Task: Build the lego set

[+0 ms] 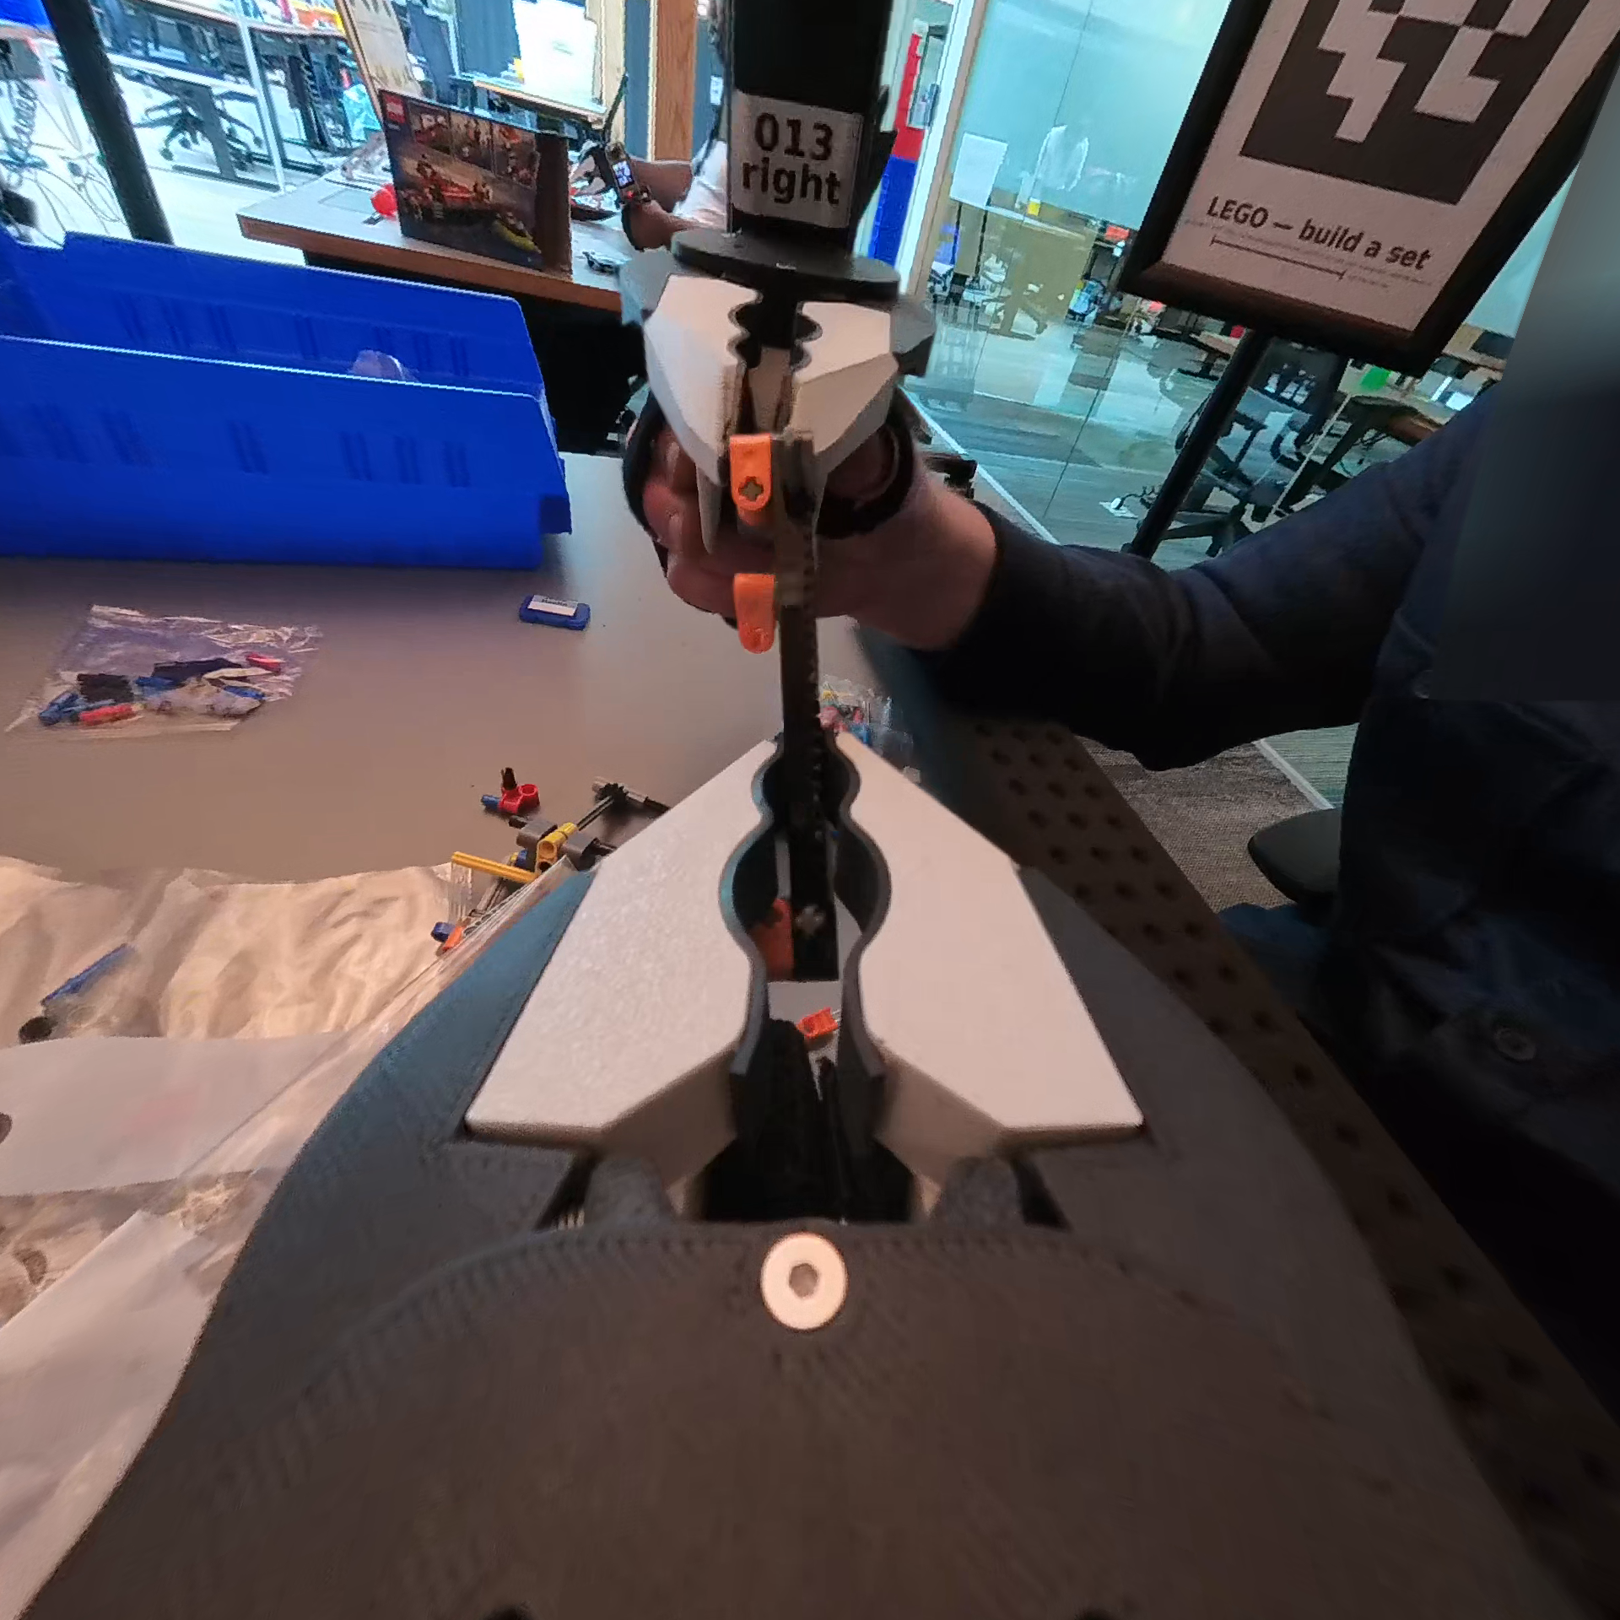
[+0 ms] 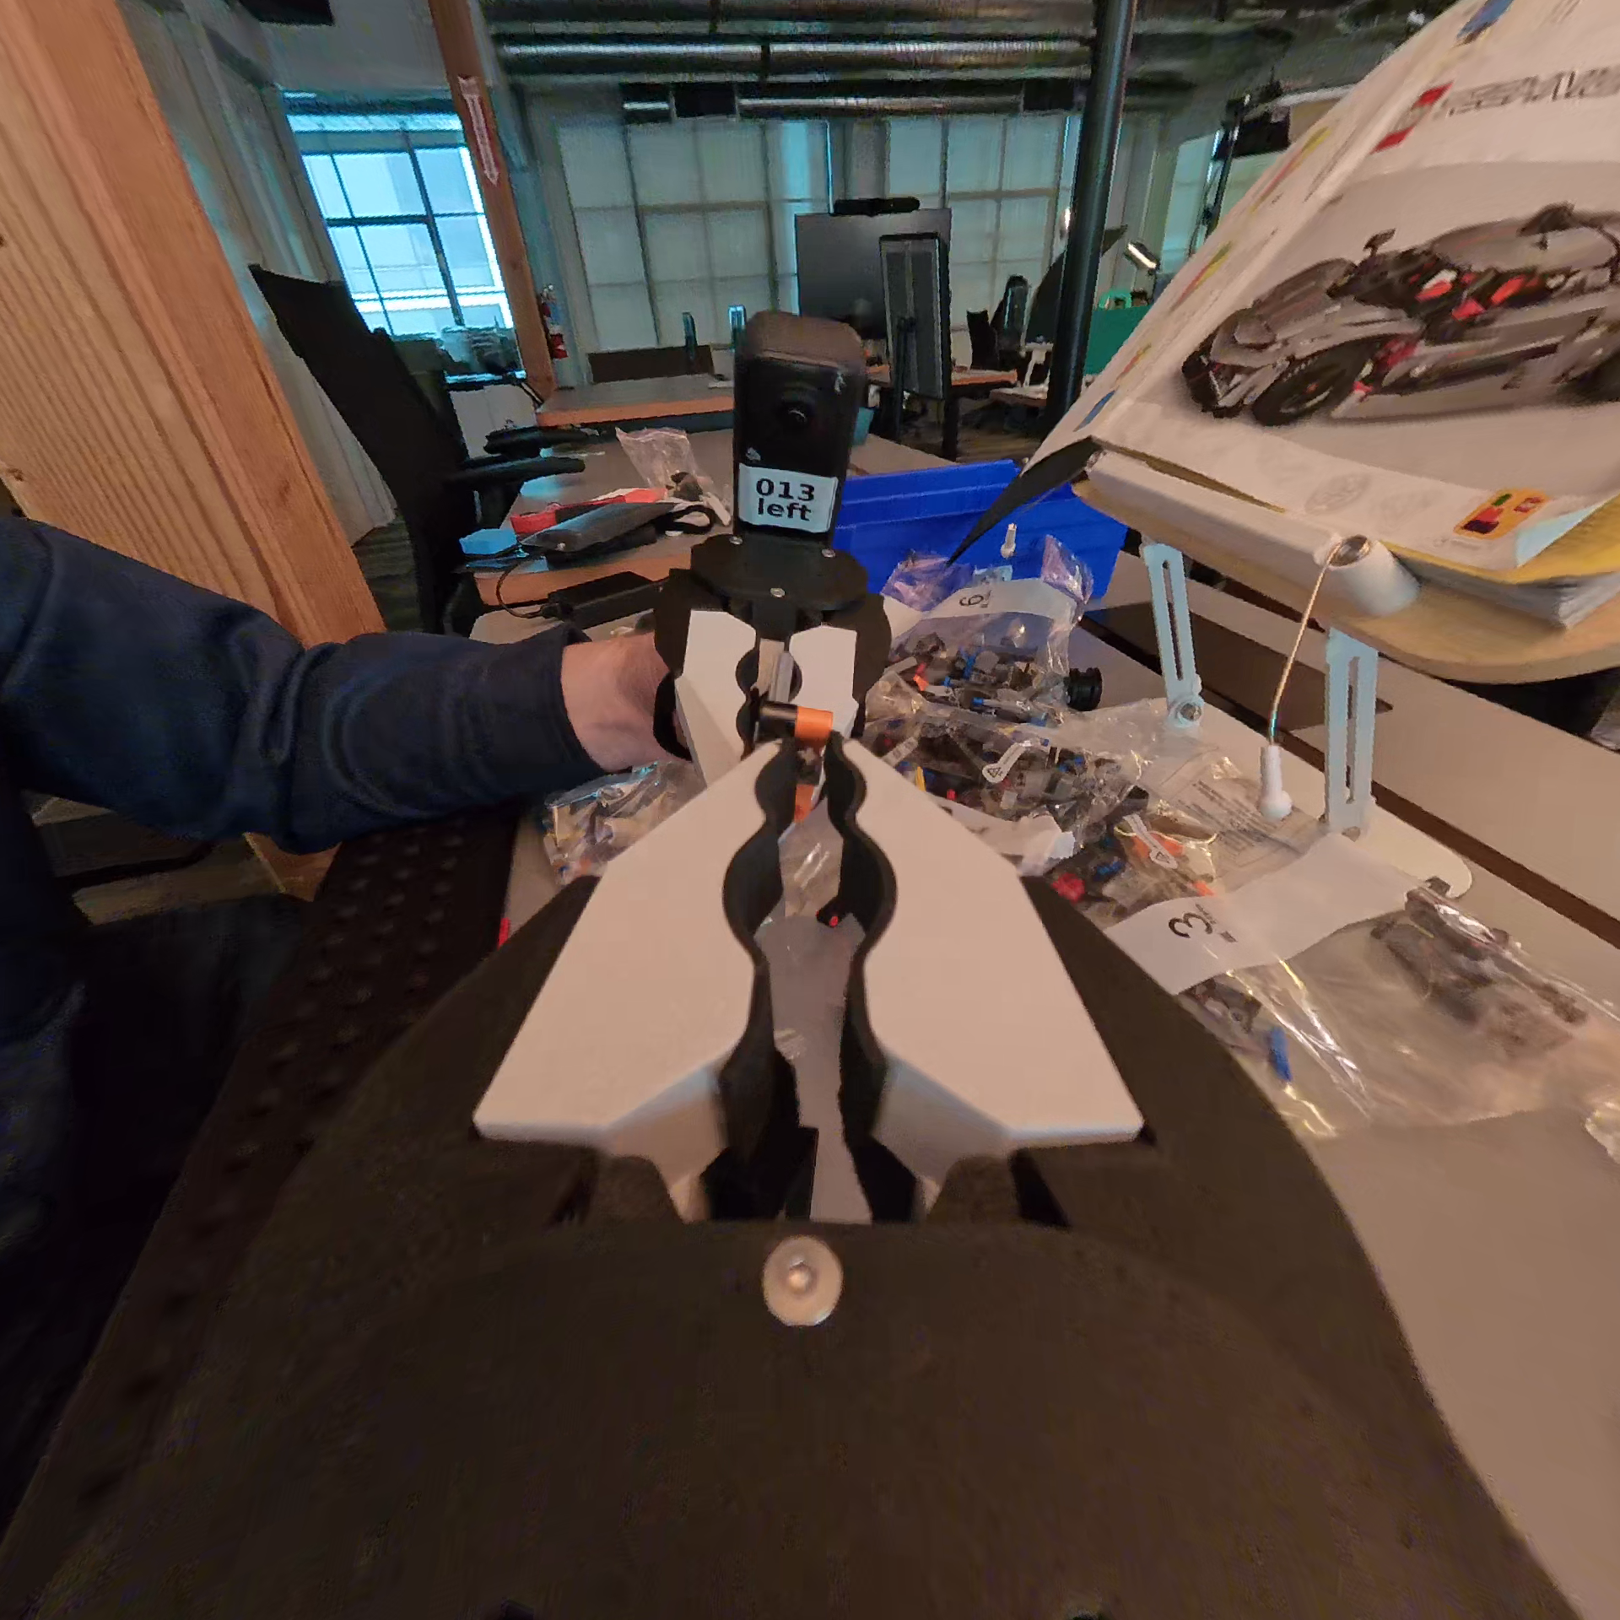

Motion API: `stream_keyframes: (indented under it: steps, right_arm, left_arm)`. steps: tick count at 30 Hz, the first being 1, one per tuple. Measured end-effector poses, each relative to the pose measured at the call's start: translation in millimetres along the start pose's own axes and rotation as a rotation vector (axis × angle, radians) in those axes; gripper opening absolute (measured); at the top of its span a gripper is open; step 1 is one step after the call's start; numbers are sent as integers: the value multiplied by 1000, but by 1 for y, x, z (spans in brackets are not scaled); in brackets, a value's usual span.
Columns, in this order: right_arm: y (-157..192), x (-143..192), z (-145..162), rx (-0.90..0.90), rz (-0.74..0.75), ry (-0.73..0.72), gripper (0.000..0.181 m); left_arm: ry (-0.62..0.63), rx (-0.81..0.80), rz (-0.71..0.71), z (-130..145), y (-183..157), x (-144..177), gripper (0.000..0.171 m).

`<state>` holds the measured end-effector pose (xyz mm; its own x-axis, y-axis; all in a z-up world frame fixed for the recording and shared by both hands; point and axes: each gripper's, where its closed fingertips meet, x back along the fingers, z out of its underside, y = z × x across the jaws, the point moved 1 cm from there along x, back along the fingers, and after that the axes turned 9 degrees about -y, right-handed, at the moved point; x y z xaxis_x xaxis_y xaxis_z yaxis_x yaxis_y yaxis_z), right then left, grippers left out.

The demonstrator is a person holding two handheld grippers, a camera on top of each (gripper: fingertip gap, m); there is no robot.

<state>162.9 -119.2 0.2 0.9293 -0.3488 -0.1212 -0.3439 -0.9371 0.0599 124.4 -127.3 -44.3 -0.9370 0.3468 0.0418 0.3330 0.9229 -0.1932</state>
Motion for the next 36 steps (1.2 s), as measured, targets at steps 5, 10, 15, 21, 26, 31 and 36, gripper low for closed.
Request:
stream_keyframes:
  steps: [5, 10, 15, 21, 26, 31, 36]
  right_arm:
    - [2, -2, 9, 52, 5, 77, 1]
    - [6, -7, 18, 120, 8, 139, 1]
    - [8, -11, 27, 178, 12, 198, 1]
    - [-2, -10, 28, 222, 98, 226, 1]
    - [-32, 2, 26, 278, 301, 259, 0]
    - [-23, -2, 31, 192, 210, 247, 0]
    - [-14, 6, 17, 101, 108, 147, 0]
  left_arm:
    - [51, -99, -51, 3, 3, 0, 13]
    - [168, -297, -173, 1, 7, 2, 17]
    - [331, -390, -230, 22, 13, -8, 6]
    - [334, -361, -243, 22, 14, -9, 6]
    - [286, -397, -99, 21, -13, -26, 5]
    - [378, -453, -149, 33, -3, -46, 5]
    - [455, -691, -356, 20, 18, -18, 6]
